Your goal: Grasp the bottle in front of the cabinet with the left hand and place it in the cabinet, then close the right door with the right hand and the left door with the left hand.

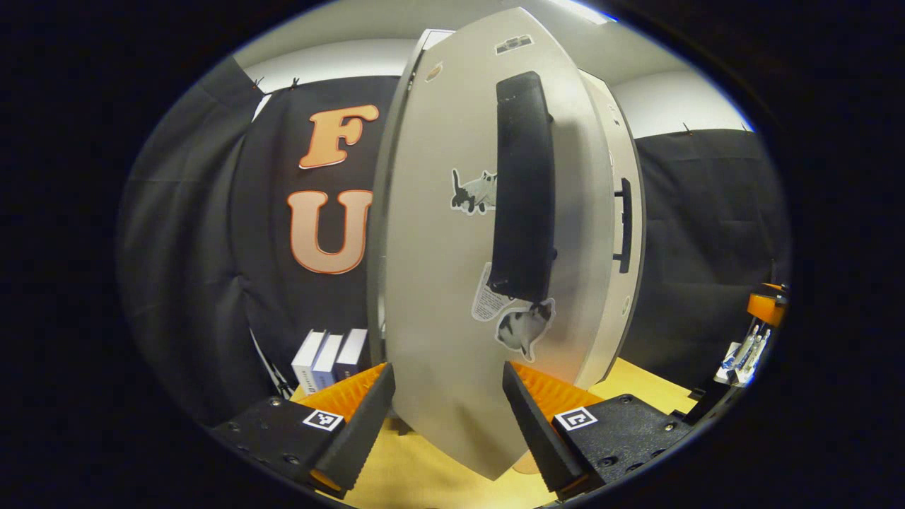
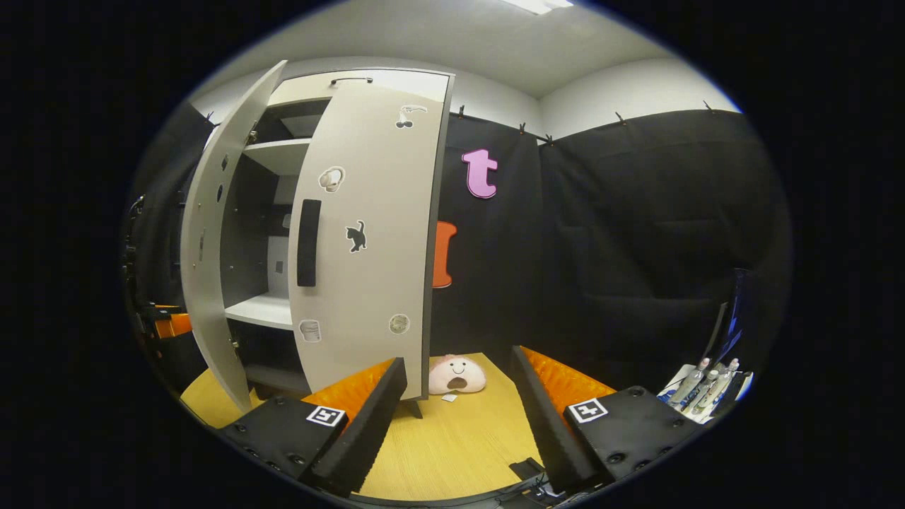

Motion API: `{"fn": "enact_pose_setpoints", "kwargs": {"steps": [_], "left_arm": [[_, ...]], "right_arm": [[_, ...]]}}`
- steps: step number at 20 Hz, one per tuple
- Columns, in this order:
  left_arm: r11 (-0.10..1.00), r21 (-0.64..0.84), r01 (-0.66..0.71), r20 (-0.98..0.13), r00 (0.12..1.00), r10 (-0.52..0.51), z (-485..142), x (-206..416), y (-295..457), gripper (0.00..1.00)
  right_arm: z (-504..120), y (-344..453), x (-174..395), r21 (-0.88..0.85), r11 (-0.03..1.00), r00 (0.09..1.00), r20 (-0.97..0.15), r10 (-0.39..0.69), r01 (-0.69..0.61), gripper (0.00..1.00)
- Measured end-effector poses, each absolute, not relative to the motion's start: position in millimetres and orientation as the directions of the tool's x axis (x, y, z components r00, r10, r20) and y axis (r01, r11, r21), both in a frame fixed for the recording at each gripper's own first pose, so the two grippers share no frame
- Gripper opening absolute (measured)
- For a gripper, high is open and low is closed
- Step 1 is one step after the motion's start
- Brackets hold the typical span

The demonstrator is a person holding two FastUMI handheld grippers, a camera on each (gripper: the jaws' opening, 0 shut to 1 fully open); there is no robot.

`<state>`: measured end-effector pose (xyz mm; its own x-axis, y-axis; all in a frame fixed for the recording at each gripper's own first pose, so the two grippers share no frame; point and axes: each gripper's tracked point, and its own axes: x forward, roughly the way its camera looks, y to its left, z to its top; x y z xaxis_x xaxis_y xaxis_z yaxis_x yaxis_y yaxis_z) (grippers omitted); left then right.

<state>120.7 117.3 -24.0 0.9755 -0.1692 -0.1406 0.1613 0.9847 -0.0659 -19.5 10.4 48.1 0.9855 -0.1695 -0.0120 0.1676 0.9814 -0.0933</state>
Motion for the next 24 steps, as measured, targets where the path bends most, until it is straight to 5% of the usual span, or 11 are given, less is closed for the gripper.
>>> {"fn": "enact_pose_setpoints", "kwargs": {"steps": [3, 9, 24], "left_arm": [[0.97, -0.108, 0.218, -0.157, 0.96, -0.233, -32.3, 144.7, 80.2, 0.94], [0.994, 0.018, 0.112, -0.164, 0.981, -0.107, -39.5, 198.9, 69.5, 0.91], [0.982, 0.069, -0.178, -0.154, 0.97, 0.187, -39.5, 173.2, 52.6, 0.93]], "right_arm": [[51.7, -2.8, -19.9, -0.107, 0.976, 0.982, -0.003, -0.19, 0.189, 0.94], [58.5, -50.9, 4.0, -0.08, 0.98, 0.983, 0.008, -0.183, 0.183, 0.94], [30.4, -145.2, 77.5, -0.101, 0.993, 0.995, -0.082, -0.062, 0.054, 0.98]]}}
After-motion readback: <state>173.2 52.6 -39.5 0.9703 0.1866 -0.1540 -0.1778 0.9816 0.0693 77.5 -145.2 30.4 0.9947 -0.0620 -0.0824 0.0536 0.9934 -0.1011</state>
